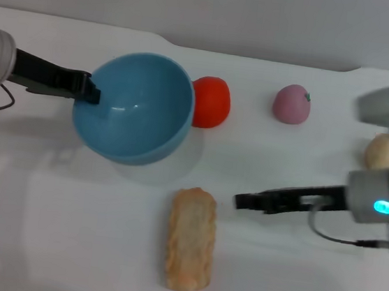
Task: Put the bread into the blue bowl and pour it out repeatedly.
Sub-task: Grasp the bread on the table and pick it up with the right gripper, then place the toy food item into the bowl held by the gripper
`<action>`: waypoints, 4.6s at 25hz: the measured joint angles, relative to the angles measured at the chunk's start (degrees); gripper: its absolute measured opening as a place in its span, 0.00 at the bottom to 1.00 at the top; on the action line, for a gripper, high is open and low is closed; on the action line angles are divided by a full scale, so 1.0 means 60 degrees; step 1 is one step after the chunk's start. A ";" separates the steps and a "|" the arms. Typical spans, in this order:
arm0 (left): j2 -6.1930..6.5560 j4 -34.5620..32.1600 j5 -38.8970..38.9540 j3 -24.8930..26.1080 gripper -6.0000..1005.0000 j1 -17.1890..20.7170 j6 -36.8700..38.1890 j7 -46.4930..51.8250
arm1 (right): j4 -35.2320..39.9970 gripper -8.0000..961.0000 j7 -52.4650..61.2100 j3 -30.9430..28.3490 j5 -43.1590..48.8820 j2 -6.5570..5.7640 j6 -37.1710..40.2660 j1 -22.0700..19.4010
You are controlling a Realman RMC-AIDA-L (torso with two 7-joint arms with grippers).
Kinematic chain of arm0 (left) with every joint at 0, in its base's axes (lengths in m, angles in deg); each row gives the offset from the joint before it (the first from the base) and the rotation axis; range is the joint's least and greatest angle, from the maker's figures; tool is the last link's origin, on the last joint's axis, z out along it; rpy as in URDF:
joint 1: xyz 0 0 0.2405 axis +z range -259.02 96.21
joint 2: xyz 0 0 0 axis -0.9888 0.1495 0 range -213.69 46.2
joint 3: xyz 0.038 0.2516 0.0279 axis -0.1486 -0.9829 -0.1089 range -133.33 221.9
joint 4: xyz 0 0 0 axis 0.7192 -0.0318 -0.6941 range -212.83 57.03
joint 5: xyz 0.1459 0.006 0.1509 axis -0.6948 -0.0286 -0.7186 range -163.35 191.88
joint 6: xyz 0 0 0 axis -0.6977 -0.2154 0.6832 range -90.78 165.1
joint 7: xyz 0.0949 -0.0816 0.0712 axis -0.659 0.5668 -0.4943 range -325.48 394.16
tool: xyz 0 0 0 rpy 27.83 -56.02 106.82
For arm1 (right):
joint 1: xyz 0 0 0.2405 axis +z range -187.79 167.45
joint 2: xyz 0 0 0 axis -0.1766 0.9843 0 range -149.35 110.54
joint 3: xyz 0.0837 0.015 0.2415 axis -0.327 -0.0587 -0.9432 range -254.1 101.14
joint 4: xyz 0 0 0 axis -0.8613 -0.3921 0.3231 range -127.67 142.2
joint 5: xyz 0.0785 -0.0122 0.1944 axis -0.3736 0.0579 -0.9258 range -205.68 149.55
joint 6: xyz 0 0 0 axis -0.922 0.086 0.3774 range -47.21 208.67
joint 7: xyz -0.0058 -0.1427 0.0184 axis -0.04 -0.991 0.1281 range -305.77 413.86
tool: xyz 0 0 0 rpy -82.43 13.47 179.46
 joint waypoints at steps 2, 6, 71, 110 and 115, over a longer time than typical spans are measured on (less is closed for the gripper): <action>-0.0006 0.0039 -0.0003 -0.0157 0.03 -0.0029 0.0008 0.0000 | 0.0094 0.07 -0.0305 -0.0794 0.0009 -0.0139 0.0426 -0.0467; -0.0005 0.0137 -0.0006 -0.0349 0.03 -0.0122 0.0019 0.0001 | 0.0098 0.03 -0.0479 -0.1691 0.0033 -0.0294 0.1016 -0.0932; 0.0027 0.0256 -0.0005 -0.0681 0.03 -0.0624 -0.0155 0.0000 | -0.1615 0.40 -0.0384 0.3415 -0.2691 0.0299 -0.2332 0.1227; -0.0129 0.2848 0.1530 -0.5599 0.02 -0.2481 -0.2031 0.0856 | 0.1401 0.11 -0.5407 -0.5672 -0.0664 0.0140 0.4390 -0.1894; -0.0133 0.2891 0.1716 -0.5689 0.02 -0.2500 -0.2177 0.0865 | 0.1360 0.11 -0.5418 -0.5299 0.0291 0.0218 0.3779 -0.1710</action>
